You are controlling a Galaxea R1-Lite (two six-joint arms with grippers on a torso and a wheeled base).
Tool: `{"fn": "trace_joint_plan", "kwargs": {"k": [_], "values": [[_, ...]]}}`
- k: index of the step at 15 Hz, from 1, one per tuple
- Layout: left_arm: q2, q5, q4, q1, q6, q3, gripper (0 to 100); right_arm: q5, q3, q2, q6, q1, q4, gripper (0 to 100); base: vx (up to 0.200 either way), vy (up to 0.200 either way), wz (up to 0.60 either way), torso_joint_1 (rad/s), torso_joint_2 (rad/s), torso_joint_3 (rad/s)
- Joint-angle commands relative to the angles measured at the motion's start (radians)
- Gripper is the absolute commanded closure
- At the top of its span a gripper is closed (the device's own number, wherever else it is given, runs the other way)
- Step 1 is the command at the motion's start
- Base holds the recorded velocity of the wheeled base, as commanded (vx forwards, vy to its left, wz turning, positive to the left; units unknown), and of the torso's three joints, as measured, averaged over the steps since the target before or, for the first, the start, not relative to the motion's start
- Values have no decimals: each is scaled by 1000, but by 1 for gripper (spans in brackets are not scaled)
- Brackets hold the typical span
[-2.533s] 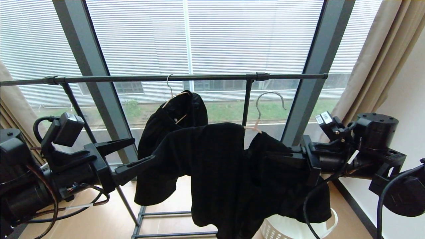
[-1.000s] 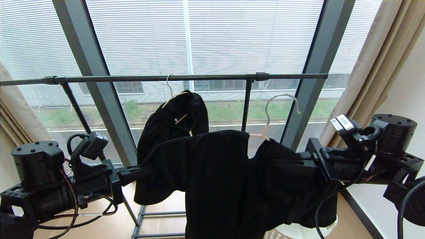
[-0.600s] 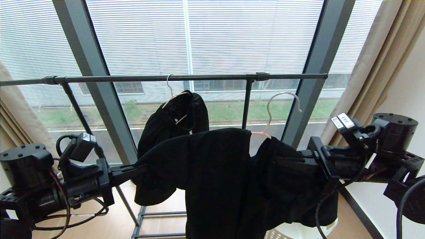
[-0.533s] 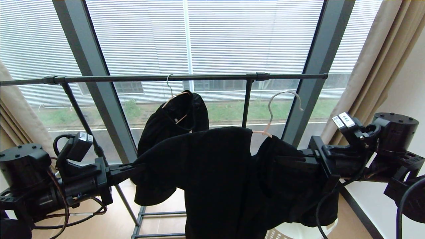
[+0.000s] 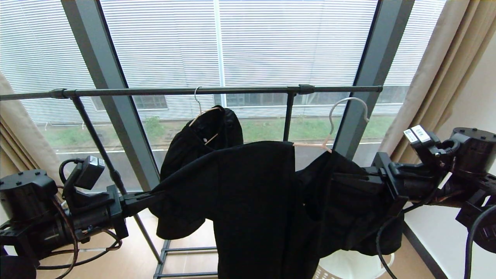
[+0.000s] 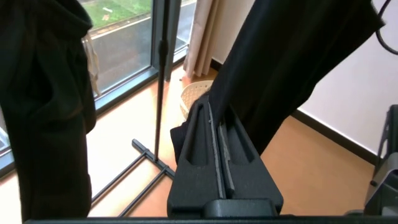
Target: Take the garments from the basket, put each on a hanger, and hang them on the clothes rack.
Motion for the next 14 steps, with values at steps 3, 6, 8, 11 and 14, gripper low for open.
{"fn": "trace_joint_plan", "kwargs": {"k": [3, 6, 8, 11, 14], "values": [[4, 0, -1, 1, -1, -2, 100, 32, -3, -3, 1, -53, -1, 100, 0, 0, 0, 0, 0, 0], [5, 0, -1, -2, -1, 1, 100, 38, -4, -3, 1, -63, -1, 100, 0, 0, 0, 0, 0, 0], [4, 0, -1, 0, -1, -2, 100, 41, -10, -5, 1, -70, -1, 100, 0, 0, 0, 0, 0, 0], [5, 0, -1, -2, -1, 0, 100, 41, -10, -5, 1, -80, -1, 100, 0, 0, 0, 0, 0, 0], [5, 0, -3, -2, -1, 0, 100, 41, -9, -5, 1, -80, -1, 100, 0, 0, 0, 0, 0, 0]]}}
